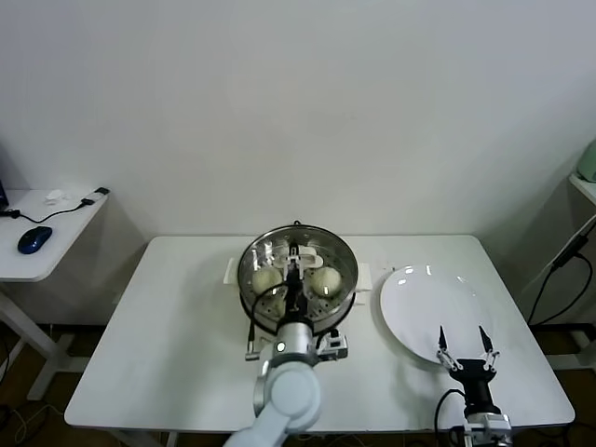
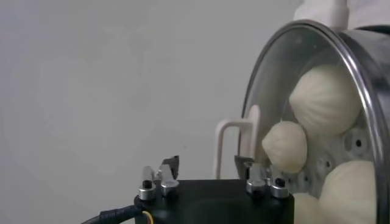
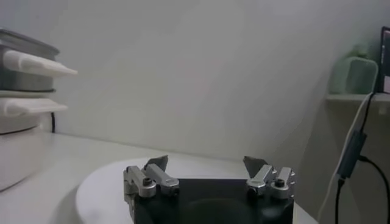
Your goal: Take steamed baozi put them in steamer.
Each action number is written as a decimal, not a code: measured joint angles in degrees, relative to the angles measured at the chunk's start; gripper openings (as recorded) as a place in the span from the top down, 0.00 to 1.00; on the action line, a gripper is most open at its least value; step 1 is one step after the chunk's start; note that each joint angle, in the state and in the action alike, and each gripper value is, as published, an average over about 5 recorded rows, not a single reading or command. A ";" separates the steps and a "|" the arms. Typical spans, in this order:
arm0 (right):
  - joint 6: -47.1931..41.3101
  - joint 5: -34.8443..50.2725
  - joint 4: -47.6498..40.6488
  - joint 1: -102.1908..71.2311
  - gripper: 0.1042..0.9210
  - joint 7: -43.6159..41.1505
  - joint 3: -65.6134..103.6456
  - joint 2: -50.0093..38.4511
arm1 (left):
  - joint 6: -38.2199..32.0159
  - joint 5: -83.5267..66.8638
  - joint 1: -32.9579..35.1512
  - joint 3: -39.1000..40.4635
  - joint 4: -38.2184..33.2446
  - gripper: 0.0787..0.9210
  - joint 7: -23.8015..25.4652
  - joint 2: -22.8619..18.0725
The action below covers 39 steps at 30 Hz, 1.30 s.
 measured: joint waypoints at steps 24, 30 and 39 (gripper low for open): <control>1.49 4.60 2.39 -1.59 0.12 -2.41 -0.48 -0.55 | -30.23 -69.20 21.10 -34.16 -12.80 0.12 -18.90 9.69; 1.39 5.79 2.11 -1.41 0.12 -2.78 -0.82 -0.44 | -36.26 -84.80 23.48 -38.91 -6.16 0.12 -20.33 10.81; 0.55 6.64 2.02 -1.45 0.12 -2.98 -1.22 -0.68 | -42.18 -95.47 25.93 -41.10 0.80 0.12 -20.35 10.87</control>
